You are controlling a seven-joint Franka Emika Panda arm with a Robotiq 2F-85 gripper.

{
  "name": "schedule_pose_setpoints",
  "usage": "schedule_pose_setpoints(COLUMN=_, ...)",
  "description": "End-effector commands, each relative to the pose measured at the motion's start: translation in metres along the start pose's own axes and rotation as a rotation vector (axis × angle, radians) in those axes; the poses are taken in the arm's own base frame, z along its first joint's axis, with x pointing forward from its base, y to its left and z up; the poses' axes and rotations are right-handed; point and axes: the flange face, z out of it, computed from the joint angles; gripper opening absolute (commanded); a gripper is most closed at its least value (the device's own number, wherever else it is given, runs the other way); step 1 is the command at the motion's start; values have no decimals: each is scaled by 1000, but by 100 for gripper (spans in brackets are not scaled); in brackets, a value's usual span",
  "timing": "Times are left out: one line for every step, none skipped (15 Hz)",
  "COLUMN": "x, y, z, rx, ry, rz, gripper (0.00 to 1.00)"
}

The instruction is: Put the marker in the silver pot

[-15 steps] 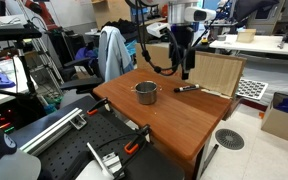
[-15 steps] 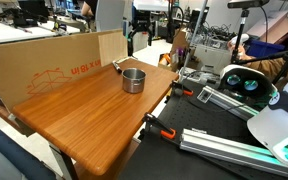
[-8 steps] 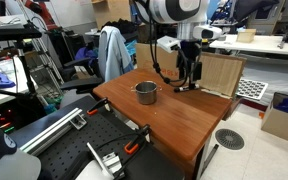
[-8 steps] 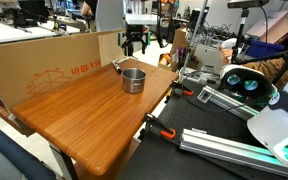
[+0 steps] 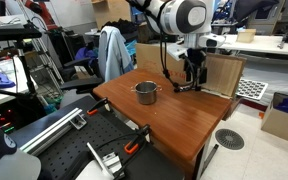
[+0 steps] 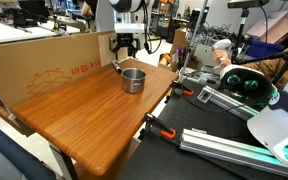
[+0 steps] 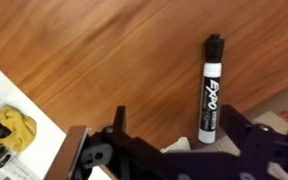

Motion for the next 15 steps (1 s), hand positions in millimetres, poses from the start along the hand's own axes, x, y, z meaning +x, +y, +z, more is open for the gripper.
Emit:
schedule_pose_setpoints(x=15, y=-18, z=11, rx=14, ry=15, rz=25, gripper=100)
schedule_pose_setpoints(x=16, y=-25, z=15, rx=18, ry=14, rz=25, gripper=100)
schedule_pose_setpoints(x=17, y=-29, z=19, rx=20, ry=11, rz=22, gripper=100)
schedule_pose_setpoints(x=18, y=-33, z=24, rx=16, ry=12, rz=16, gripper=100)
schedule_pose_setpoints(x=18, y=-36, z=28, rx=12, ry=10, rz=13, gripper=100)
schedule_pose_setpoints(x=19, y=-37, z=34, rx=8, ry=3, rz=18, gripper=100)
schedule_pose_setpoints(x=20, y=-38, z=40, rx=5, ry=-2, rz=21, gripper=100)
schedule_pose_setpoints(x=21, y=-37, z=43, rx=6, ry=-1, rz=19, gripper=75)
schedule_pose_setpoints(x=22, y=-36, z=48, rx=5, ry=-6, rz=23, gripper=74)
schedule_pose_setpoints(x=24, y=-36, z=48, rx=7, ry=-4, rz=25, gripper=65)
schedule_pose_setpoints(x=26, y=-36, z=47, rx=8, ry=-2, rz=24, gripper=59)
schedule_pose_setpoints(x=26, y=-35, z=45, rx=7, ry=0, rz=24, gripper=50)
schedule_pose_setpoints(x=27, y=-35, z=44, rx=7, ry=4, rz=24, gripper=43)
schedule_pose_setpoints(x=28, y=-35, z=43, rx=7, ry=5, rz=23, gripper=36)
schedule_pose_setpoints(x=28, y=-35, z=42, rx=5, ry=7, rz=23, gripper=28)
